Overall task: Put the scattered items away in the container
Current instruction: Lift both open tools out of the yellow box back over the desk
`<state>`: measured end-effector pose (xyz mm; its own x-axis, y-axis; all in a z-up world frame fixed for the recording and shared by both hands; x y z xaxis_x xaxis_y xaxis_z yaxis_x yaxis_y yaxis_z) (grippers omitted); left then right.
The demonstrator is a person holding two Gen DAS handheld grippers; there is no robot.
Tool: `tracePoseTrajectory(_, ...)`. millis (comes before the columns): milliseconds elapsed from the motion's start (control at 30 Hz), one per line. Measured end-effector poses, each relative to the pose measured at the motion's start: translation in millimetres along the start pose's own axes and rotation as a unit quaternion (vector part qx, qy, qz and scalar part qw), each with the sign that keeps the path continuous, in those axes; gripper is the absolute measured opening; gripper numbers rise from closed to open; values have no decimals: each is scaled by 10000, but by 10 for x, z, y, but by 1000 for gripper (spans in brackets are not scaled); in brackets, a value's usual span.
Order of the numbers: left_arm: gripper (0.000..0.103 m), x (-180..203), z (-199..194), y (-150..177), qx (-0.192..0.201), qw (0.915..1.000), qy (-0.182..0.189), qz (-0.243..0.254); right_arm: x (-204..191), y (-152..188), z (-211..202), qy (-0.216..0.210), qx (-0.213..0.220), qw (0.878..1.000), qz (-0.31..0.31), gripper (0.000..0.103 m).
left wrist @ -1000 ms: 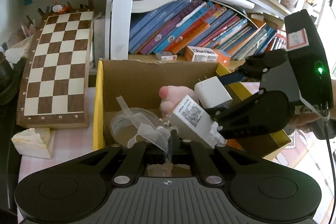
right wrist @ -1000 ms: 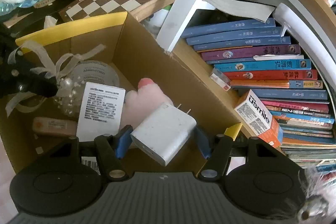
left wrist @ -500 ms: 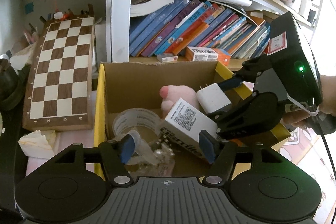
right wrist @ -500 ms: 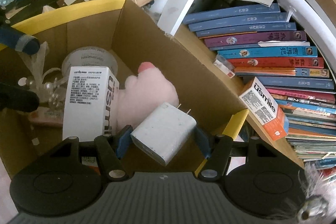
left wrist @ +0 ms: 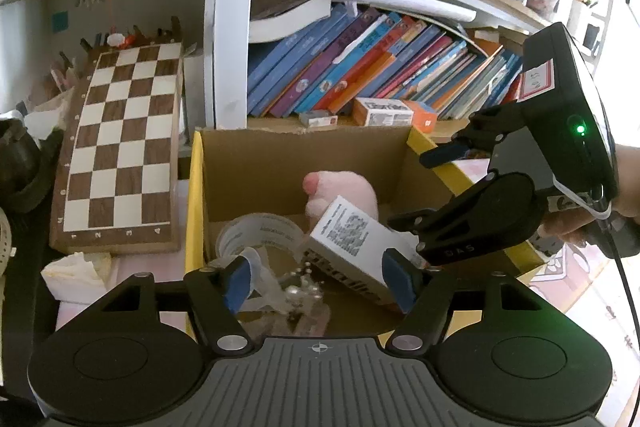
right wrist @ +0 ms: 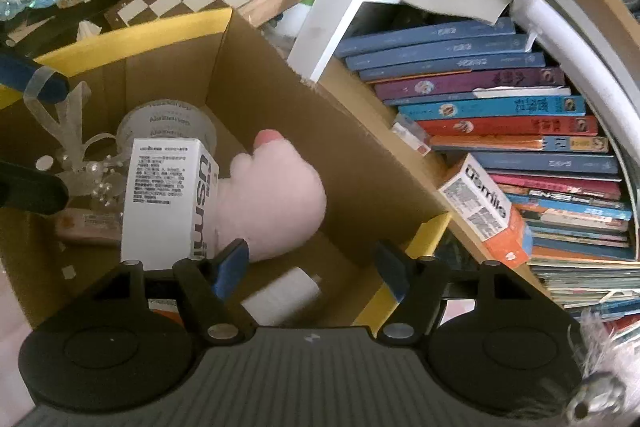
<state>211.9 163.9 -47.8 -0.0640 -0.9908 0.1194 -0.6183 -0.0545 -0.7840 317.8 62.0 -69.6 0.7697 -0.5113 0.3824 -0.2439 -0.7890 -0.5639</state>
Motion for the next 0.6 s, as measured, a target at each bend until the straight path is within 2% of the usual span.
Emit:
tracePoseTrajectory(200,71,52,-124,5,83,10000,14,32,58,3,-239,171,209,9993,253,68)
tracePoseTrajectory(600,76,167,-393,38,261,9996,43,119,92,184,-870,408,620,9880,1358,69)
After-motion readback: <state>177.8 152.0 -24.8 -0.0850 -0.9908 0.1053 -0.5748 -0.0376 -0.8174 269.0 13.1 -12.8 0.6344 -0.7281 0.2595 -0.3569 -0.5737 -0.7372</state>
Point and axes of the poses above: each gripper's, at about its wrist camera, not at the fingertips, and z roughly the way its jaws point, x to its right, y to its underside, the point moved 6 cm from there along z, roughly the way its jaws point
